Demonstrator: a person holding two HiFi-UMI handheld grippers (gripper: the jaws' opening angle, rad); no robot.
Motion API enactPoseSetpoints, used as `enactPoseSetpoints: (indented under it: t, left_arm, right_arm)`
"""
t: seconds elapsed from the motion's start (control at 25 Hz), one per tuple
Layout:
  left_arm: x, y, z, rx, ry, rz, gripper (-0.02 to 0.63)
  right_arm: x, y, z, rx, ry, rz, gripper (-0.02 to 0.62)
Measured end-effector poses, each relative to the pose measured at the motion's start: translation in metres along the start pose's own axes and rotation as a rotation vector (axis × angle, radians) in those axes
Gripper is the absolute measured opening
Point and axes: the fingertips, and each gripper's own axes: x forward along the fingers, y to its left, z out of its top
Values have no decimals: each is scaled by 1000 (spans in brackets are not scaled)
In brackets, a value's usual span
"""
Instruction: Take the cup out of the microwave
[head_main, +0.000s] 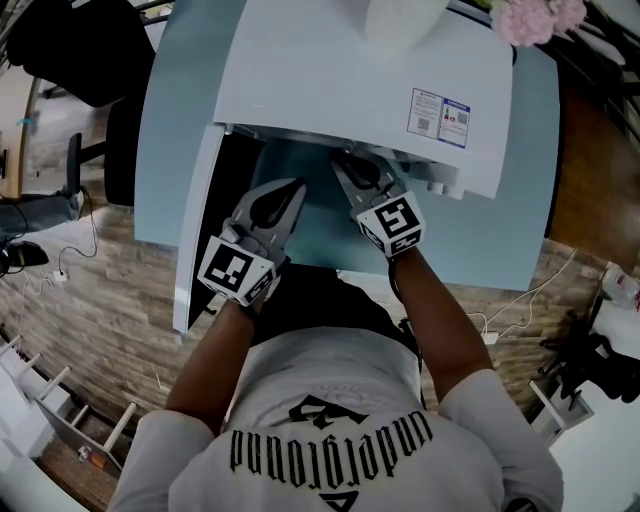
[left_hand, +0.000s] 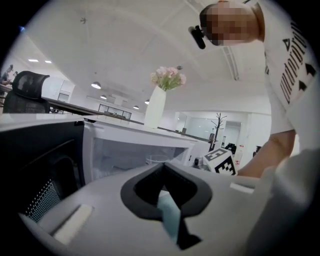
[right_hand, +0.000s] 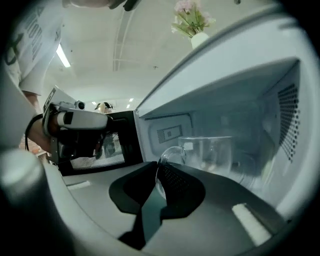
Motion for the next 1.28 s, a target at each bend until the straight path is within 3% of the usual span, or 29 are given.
enactPoseSetpoints:
  t: [0.68,1.28]
  left_arm:
    - [-49,-92,22,44,-57,-73,49]
    - [-131,-136,95,175,-103,-174,49]
  right_arm:
    - [-115,85,12,6,-51,1,28]
    - [-188,174,108,-54,-153,0,29]
